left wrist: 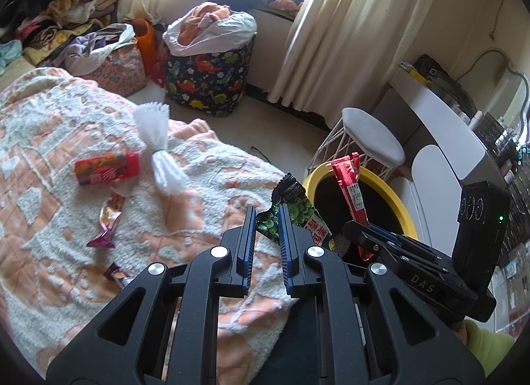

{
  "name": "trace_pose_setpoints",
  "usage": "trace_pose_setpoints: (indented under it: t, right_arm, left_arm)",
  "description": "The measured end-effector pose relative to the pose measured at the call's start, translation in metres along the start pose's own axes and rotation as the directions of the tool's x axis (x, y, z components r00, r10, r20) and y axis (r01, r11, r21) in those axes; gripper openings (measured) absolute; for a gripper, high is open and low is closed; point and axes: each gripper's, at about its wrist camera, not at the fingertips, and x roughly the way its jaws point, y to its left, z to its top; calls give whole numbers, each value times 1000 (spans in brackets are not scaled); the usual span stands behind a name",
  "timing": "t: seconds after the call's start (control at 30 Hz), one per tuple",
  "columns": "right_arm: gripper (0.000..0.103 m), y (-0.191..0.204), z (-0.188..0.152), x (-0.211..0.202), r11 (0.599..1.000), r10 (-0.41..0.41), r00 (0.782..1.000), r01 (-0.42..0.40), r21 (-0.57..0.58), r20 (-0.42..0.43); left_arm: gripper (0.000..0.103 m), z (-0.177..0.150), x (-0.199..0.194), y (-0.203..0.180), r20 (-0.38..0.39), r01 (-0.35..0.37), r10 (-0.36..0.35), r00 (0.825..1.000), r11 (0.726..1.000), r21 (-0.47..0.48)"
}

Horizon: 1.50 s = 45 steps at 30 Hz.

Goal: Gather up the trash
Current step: 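Carry the red candy bar and green snack pack over the bin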

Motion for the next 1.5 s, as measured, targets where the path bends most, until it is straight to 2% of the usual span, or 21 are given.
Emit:
trace_pose_setpoints:
  t: [0.83,1.5]
  right_arm:
    - [24,-52,4,-37,991,-88,993,79,112,80]
    - [24,-89,2,-48,970,-148,985,128,209,86]
  left_arm:
    - [9,10,24,-54,-11,70,-70,998,994,80]
    - [9,4,56,-75,-66,93,-86,994,989,116]
